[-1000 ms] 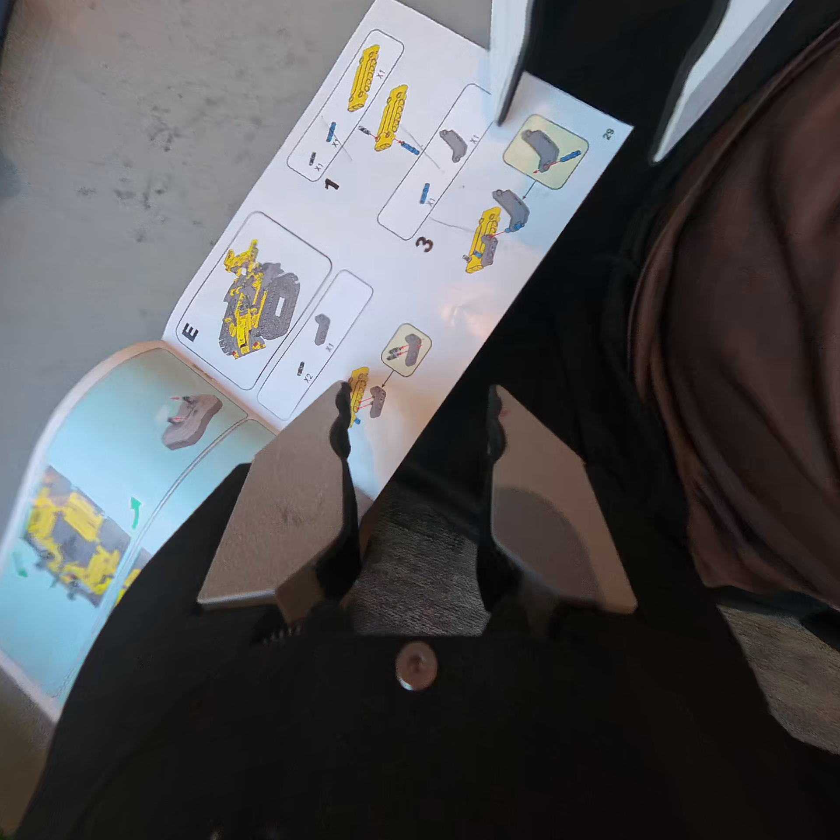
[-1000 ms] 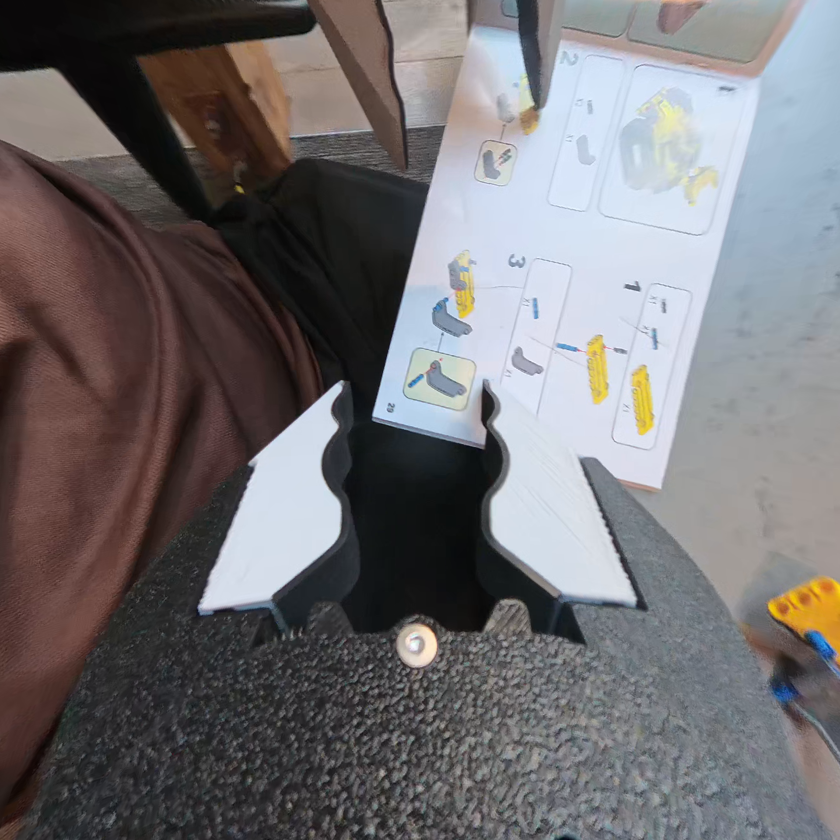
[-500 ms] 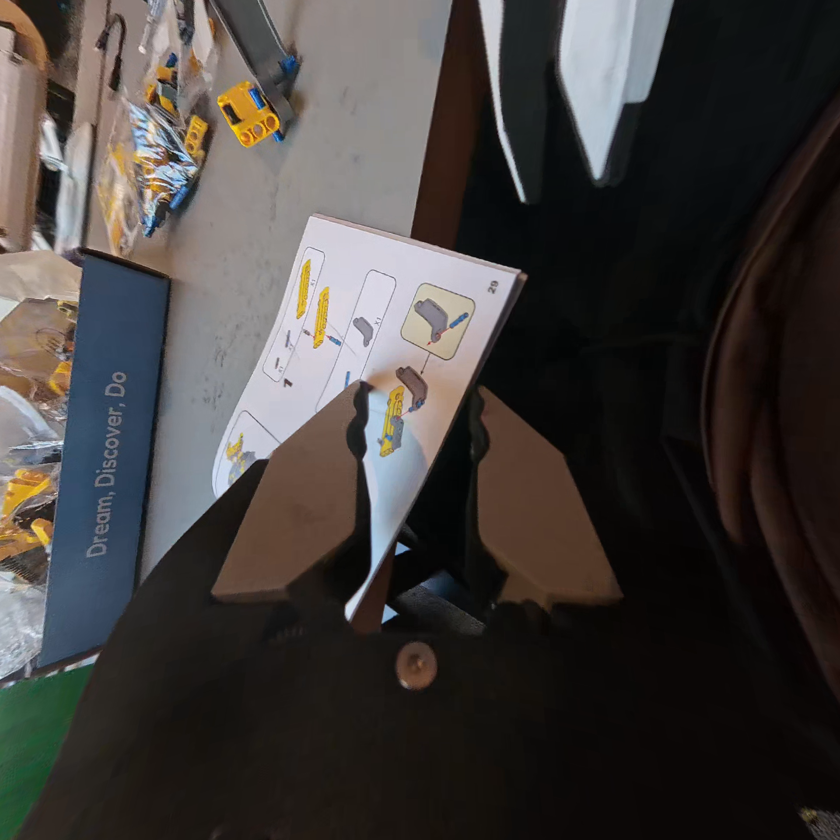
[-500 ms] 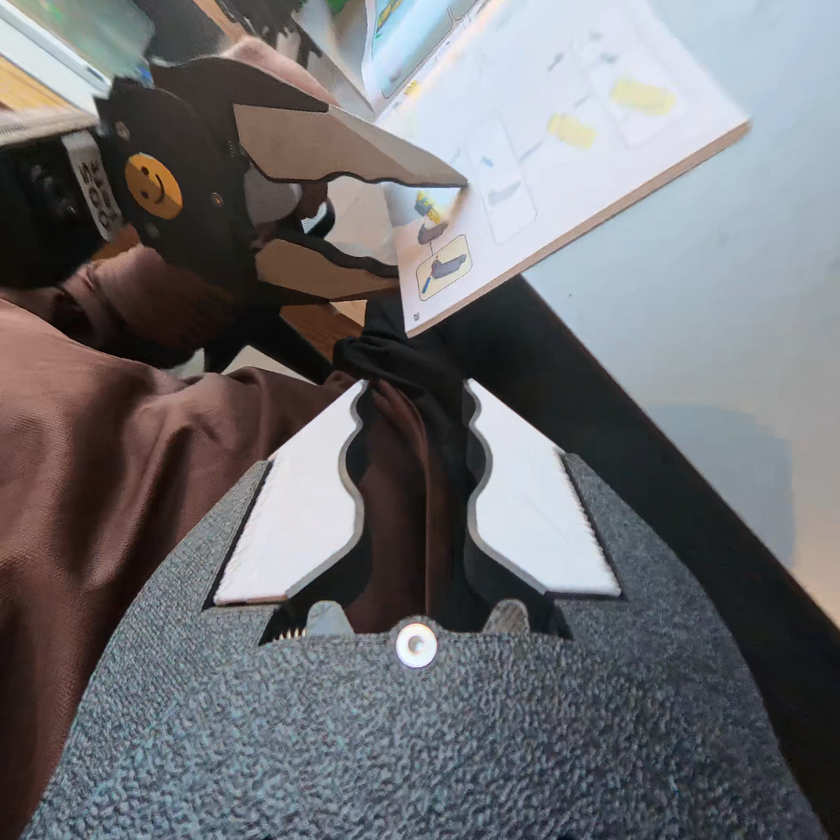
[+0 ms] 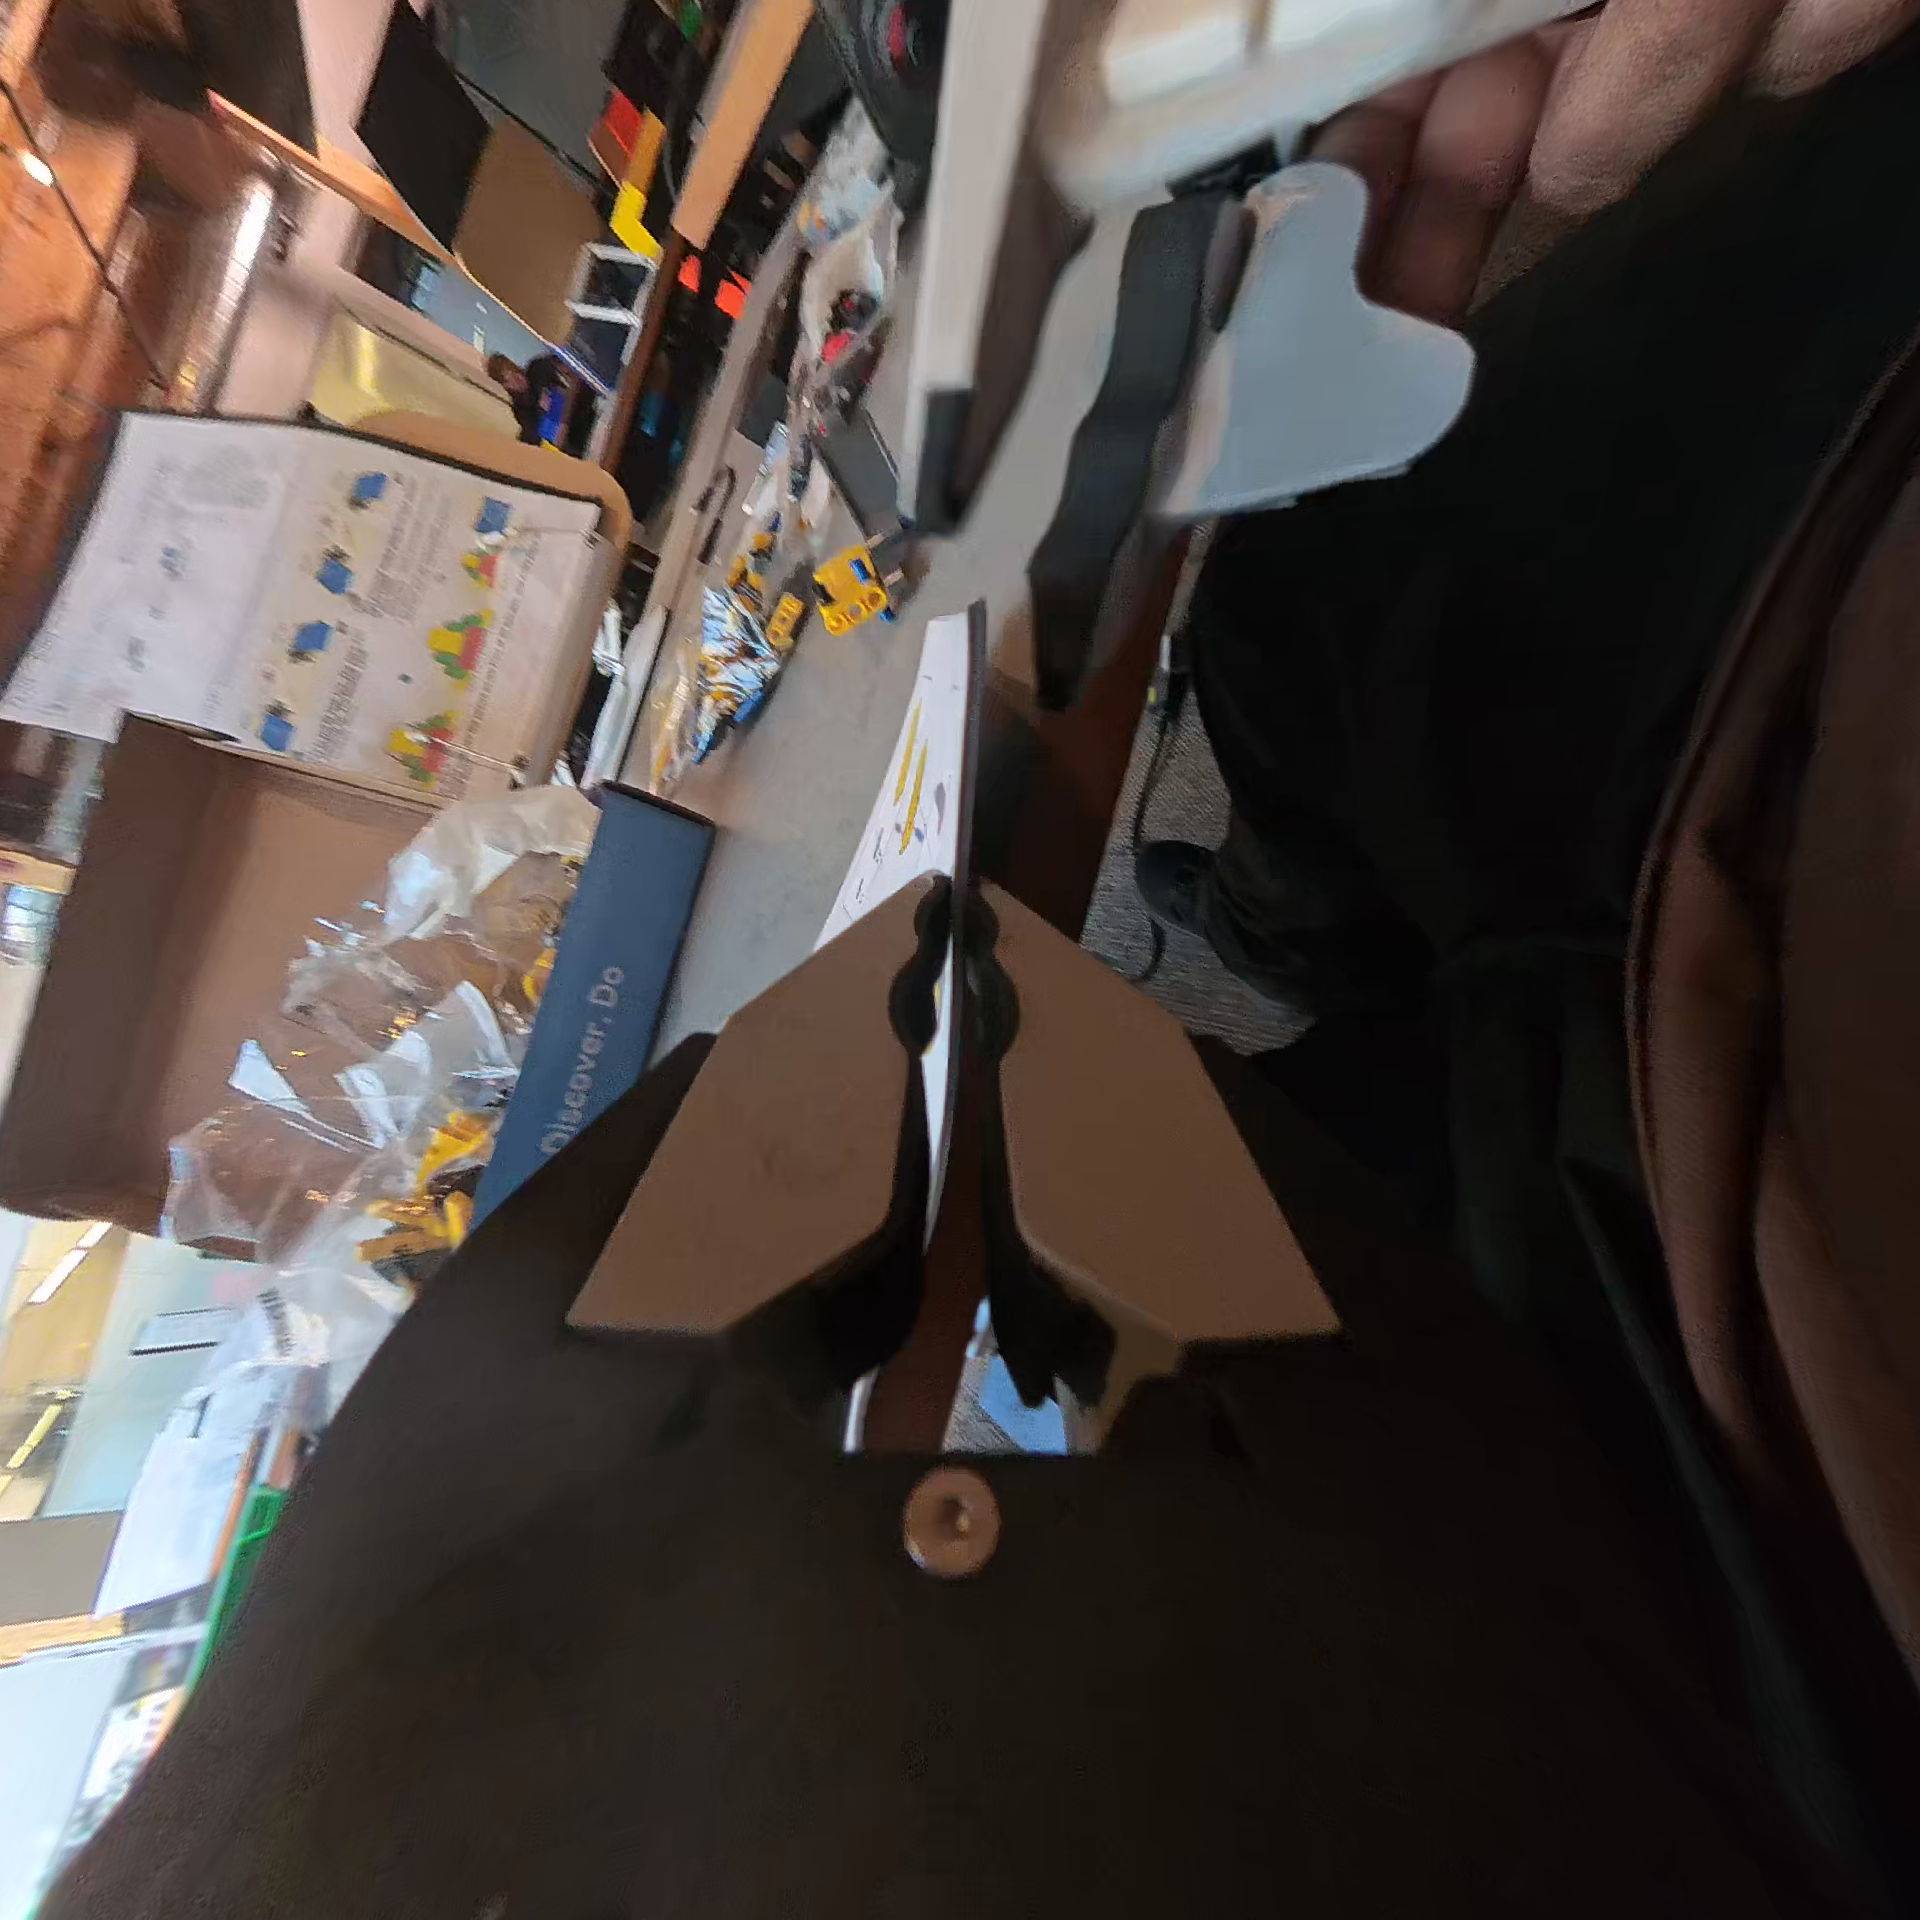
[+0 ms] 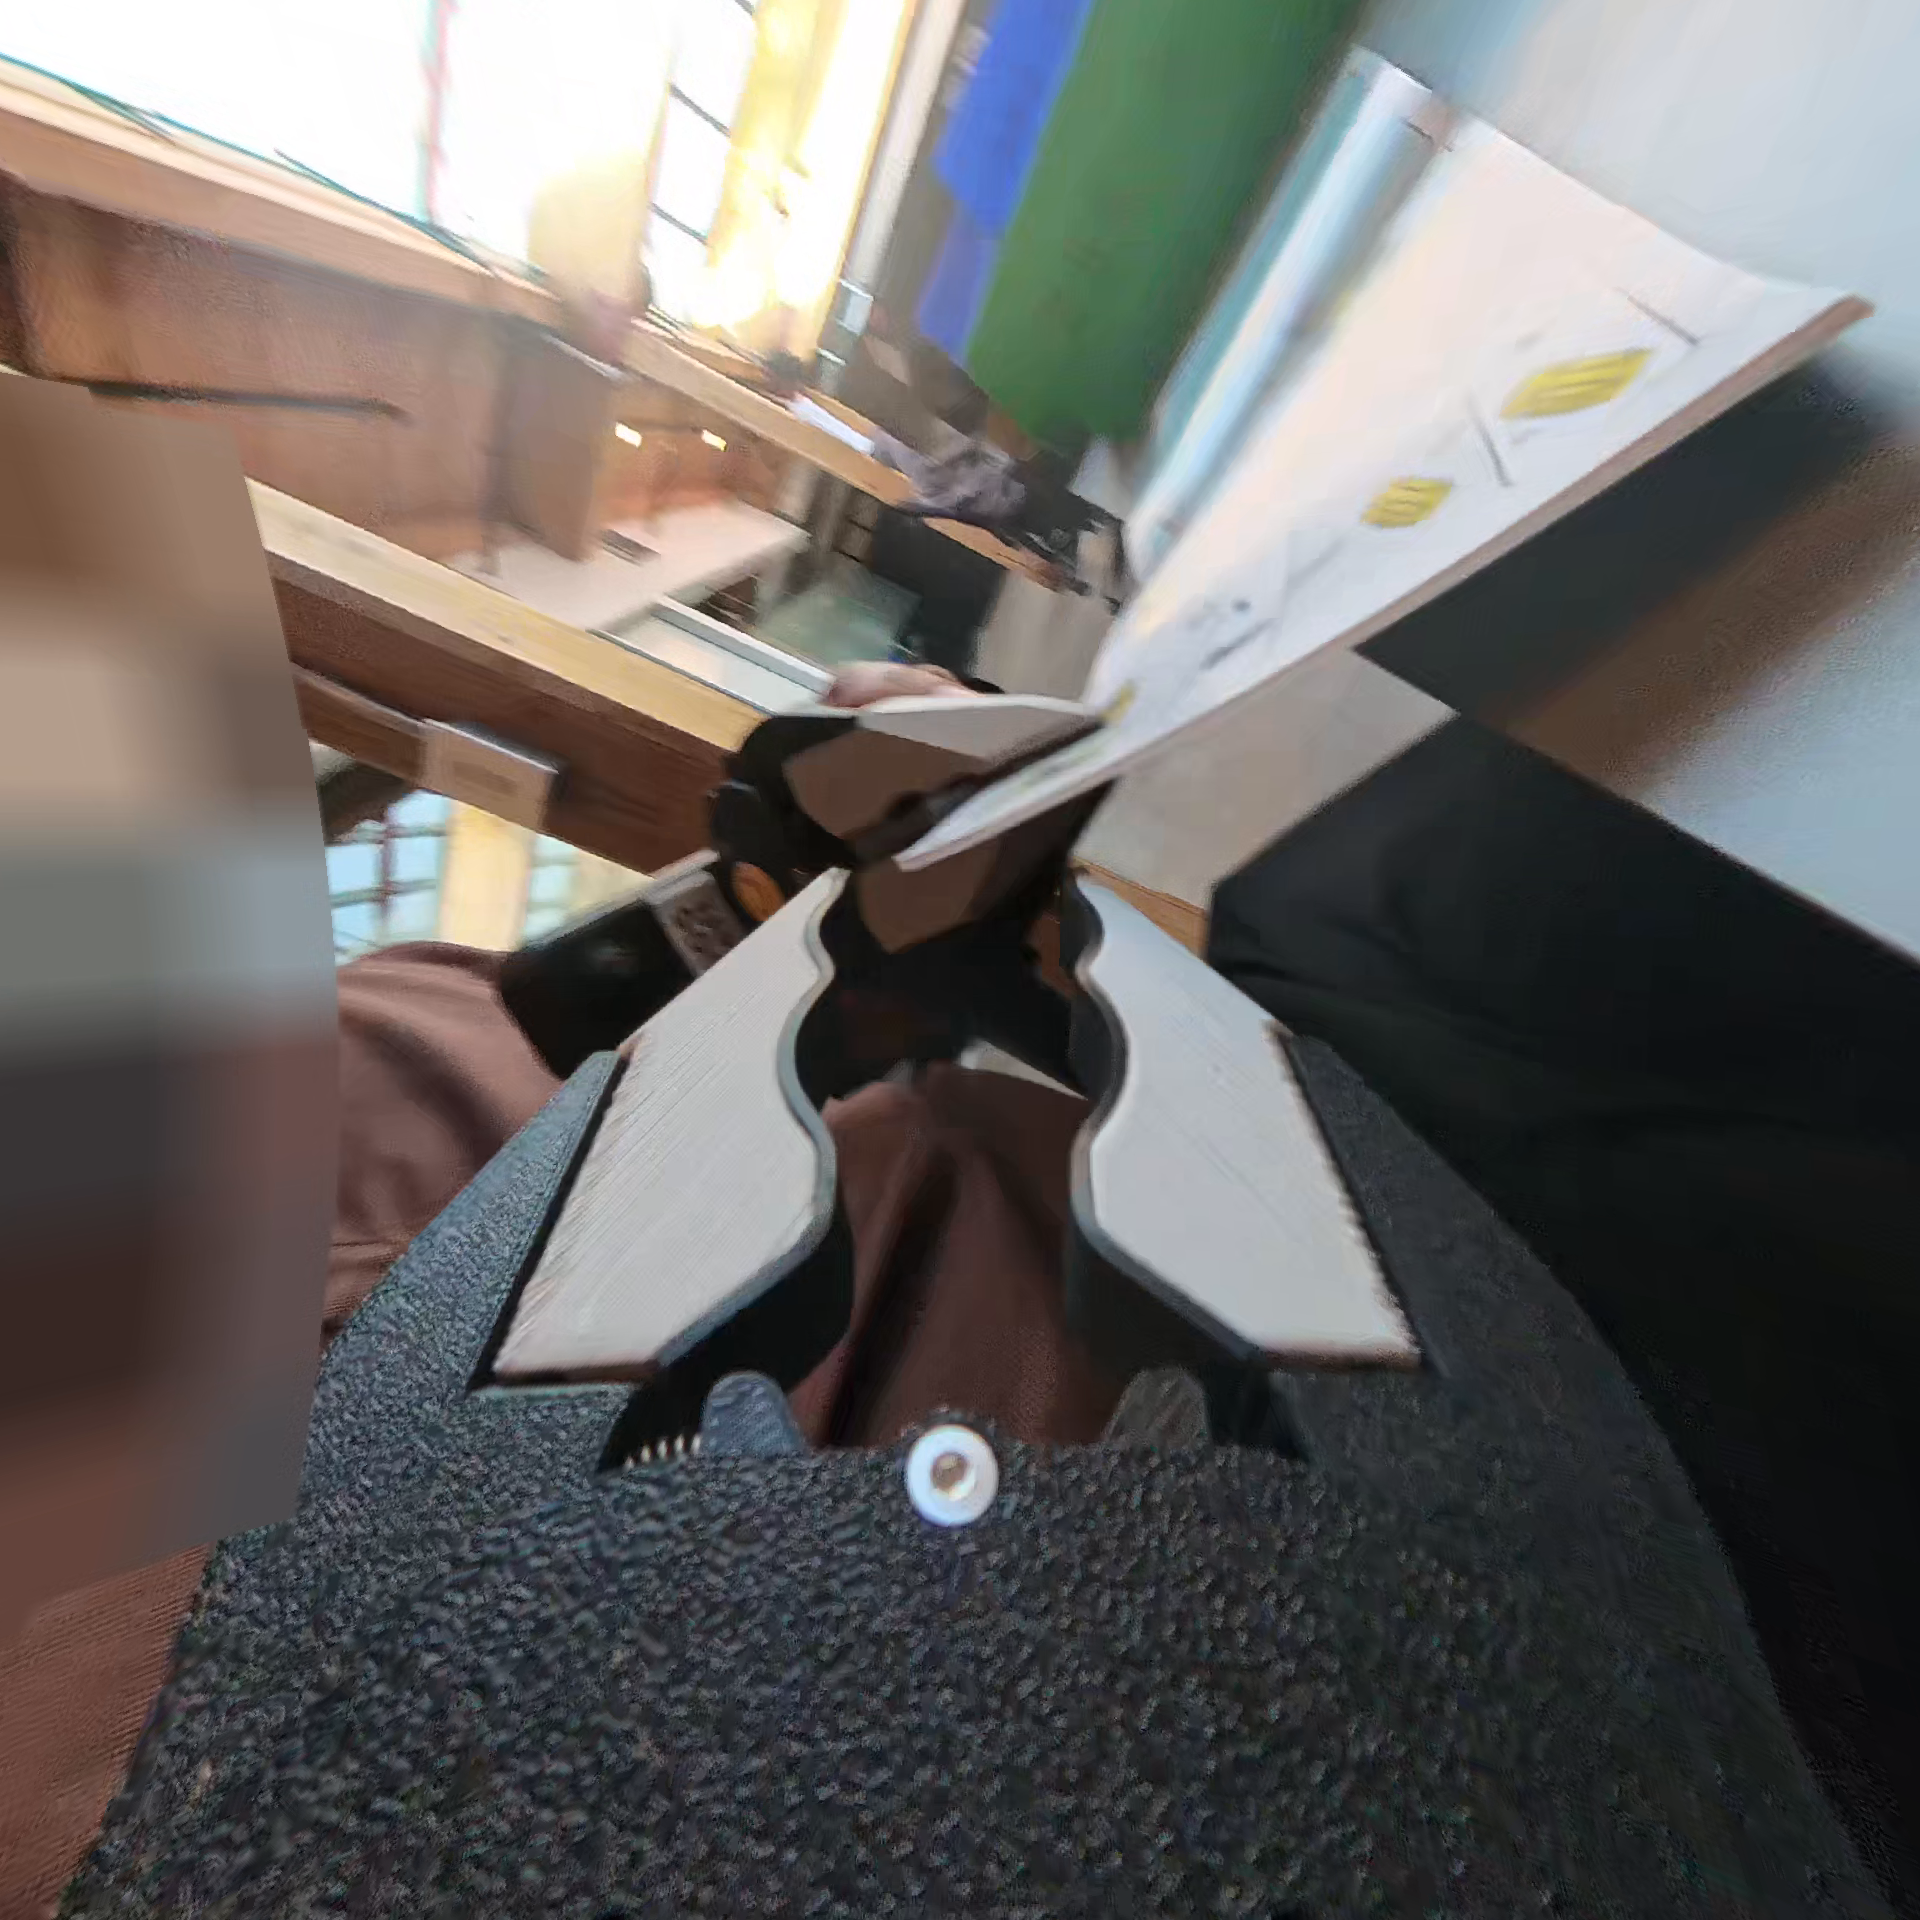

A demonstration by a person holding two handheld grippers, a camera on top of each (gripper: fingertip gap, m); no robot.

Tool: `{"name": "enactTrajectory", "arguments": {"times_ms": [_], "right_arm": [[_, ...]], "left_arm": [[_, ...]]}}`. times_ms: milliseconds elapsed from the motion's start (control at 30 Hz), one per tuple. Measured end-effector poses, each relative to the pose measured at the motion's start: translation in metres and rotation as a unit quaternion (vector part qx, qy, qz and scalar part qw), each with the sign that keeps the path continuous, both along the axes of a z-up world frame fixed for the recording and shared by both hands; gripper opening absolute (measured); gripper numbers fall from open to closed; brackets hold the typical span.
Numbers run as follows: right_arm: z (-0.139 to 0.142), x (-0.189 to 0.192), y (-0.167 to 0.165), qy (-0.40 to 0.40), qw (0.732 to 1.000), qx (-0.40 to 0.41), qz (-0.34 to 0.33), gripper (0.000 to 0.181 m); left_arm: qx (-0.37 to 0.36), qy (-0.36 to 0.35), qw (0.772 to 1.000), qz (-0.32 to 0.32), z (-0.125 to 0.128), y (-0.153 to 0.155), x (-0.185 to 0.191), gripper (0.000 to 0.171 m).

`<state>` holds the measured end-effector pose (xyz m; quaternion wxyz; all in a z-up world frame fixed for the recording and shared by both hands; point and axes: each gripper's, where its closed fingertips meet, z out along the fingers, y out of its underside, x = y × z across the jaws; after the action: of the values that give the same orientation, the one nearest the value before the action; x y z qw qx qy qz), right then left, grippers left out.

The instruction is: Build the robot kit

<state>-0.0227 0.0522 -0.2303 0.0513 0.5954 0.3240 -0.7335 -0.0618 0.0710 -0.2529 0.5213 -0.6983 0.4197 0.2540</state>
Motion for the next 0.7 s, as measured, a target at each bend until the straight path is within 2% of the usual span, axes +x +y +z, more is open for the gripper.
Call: {"name": "enactTrajectory", "arguments": {"times_ms": [67, 133, 233, 367, 400, 433, 600, 700], "right_arm": [[0.022, 0.003, 0.003, 0.051, 0.998, -0.045, -0.008, 0.038], [0.030, 0.006, 0.005, 0.069, 0.996, -0.053, -0.014, 0.038], [0.025, 0.005, 0.009, 0.058, 0.997, -0.029, -0.033, 0.027], [0.028, 0.003, 0.016, 0.065, 0.996, -0.050, -0.045, 0.025], [0.026, 0.003, 0.016, 0.061, 0.996, -0.048, -0.045, 0.019], [0.024, 0.003, 0.016, 0.058, 0.996, -0.041, -0.045, 0.012], [0.029, 0.000, 0.021, 0.074, 0.995, -0.021, -0.056, 0.009], [0.041, -0.001, 0.023, 0.105, 0.993, -0.007, -0.060, 0.008]], "left_arm": [[0.034, 0.016, 0.999, -0.006, 0.011, -0.002, 0.003, 0.000], [0.058, 0.023, 0.998, -0.006, 0.019, -0.002, 0.004, 0.000], [0.080, 0.028, 0.996, -0.007, 0.028, -0.003, 0.005, 0.000], [0.080, 0.044, 0.996, -0.015, 0.024, -0.004, 0.009, 0.000], [0.082, 0.044, 0.996, -0.016, 0.024, -0.004, 0.010, 0.000], [0.080, 0.038, 0.996, -0.016, 0.025, -0.003, 0.010, 0.000], [0.059, -0.023, 0.998, -0.021, 0.024, 0.000, 0.010, 0.002], [0.021, -0.096, 0.995, -0.034, 0.023, 0.001, 0.019, 0.019]]}}
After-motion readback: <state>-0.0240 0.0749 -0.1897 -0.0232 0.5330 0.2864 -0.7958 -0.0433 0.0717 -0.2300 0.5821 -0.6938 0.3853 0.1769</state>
